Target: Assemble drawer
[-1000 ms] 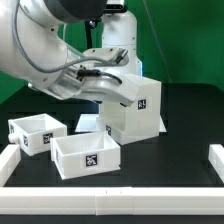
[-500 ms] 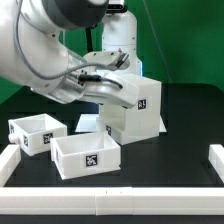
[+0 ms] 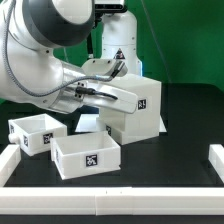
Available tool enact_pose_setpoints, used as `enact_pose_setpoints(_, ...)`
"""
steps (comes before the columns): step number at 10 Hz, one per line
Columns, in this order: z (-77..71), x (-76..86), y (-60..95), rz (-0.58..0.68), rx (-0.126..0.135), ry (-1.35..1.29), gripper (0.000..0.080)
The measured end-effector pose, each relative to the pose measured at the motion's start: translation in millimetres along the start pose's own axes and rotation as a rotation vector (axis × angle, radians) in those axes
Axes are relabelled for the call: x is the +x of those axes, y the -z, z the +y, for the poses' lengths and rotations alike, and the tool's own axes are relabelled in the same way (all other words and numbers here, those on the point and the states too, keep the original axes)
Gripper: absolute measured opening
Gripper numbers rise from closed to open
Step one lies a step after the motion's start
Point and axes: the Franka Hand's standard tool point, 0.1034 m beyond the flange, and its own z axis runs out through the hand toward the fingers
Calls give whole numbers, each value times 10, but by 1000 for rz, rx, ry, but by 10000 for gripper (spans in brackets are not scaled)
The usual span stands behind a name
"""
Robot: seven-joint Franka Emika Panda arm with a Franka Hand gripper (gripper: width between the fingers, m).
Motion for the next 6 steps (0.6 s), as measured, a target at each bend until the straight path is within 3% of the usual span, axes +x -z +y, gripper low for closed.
enact_pose_setpoints(3,49,36,-34,-41,8,-16,649)
enact_pose_setpoints(5,67,149,-55,-118,72,-46,649)
enact_pose_setpoints(6,89,186,-85,-149,88,-57,649)
